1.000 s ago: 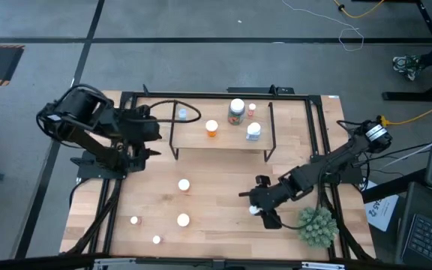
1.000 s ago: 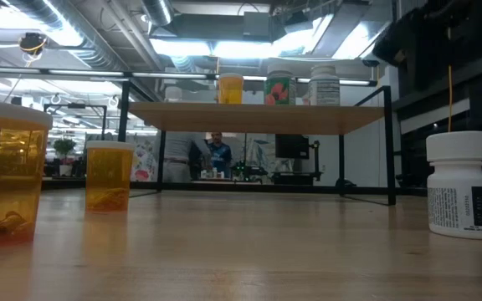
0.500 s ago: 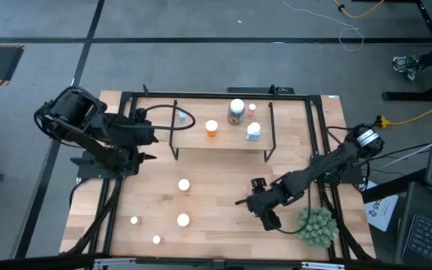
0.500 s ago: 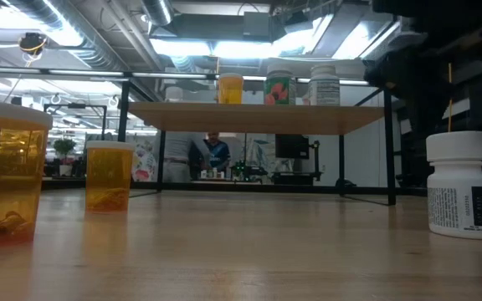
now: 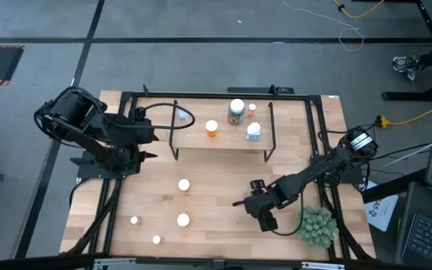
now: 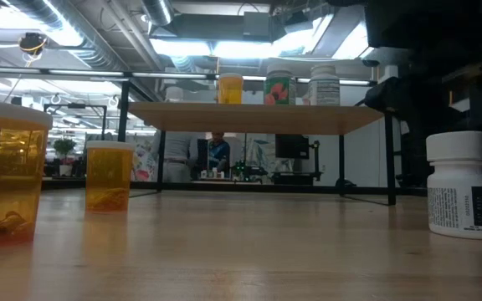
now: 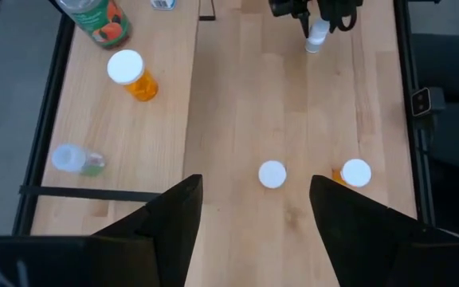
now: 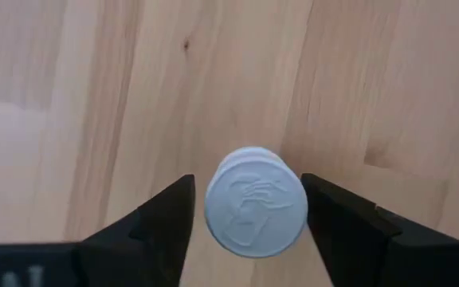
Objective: Pick and place medicine bottles onto shelf by color
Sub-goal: Put the white pill bottle on the shelf, then put the top orange pill bottle on the shelf
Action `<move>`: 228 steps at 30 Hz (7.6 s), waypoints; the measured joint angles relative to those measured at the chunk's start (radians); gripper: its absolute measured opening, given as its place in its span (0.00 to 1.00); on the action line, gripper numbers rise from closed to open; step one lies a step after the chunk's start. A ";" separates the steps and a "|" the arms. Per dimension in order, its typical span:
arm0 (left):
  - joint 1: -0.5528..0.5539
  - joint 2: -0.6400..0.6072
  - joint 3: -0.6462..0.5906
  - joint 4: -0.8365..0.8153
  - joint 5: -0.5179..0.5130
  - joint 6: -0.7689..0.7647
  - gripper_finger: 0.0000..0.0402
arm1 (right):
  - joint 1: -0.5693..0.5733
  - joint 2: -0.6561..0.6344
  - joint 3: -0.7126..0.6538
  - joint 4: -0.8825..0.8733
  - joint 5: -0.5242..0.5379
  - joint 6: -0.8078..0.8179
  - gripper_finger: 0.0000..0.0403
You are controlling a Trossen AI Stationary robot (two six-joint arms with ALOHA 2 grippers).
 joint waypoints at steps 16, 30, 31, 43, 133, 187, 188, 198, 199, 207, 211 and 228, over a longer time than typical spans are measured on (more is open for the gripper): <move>0.000 0.000 0.000 0.000 -0.001 0.007 0.57 | -0.023 0.000 0.307 -0.336 0.147 -0.149 0.38; 0.000 0.000 0.000 0.000 -0.030 0.034 0.57 | -0.312 -0.001 0.713 -0.529 0.449 -0.265 0.38; 0.000 0.000 0.000 0.000 -0.030 0.034 0.57 | -0.347 -0.001 0.713 -0.532 0.397 -0.265 0.38; 0.000 0.000 0.000 0.000 -0.030 0.033 0.57 | -0.628 0.015 0.702 -0.600 0.060 -0.243 0.38; -0.051 0.026 -1.047 0.859 -0.046 -0.055 0.57 | 0.166 -0.012 1.036 -0.975 0.605 0.507 0.66; 0.042 0.287 -1.027 0.999 -0.124 0.916 0.57 | 0.316 -0.049 1.107 -1.018 0.651 0.570 0.66; 0.045 0.300 -1.027 0.998 -0.158 0.948 0.57 | 0.316 -0.049 1.107 -1.017 0.651 0.570 0.66; 0.032 0.381 -1.027 1.068 -0.211 1.049 0.57 | 0.316 -0.049 1.107 -1.017 0.644 0.572 0.66; 0.029 0.380 -1.027 1.085 -0.211 1.051 0.57 | 0.316 -0.049 1.107 -1.017 0.645 0.572 0.66; 0.045 0.387 -1.026 1.192 -0.190 1.181 0.57 | 0.316 -0.049 1.107 -1.017 0.644 0.573 0.66; 0.084 0.406 -1.027 1.193 -0.176 1.209 0.57 | 0.316 -0.049 1.107 -1.017 0.644 0.573 0.66; 0.153 0.407 -1.026 1.242 -0.020 1.126 0.57 | 0.316 -0.049 1.107 -1.017 0.642 0.572 0.66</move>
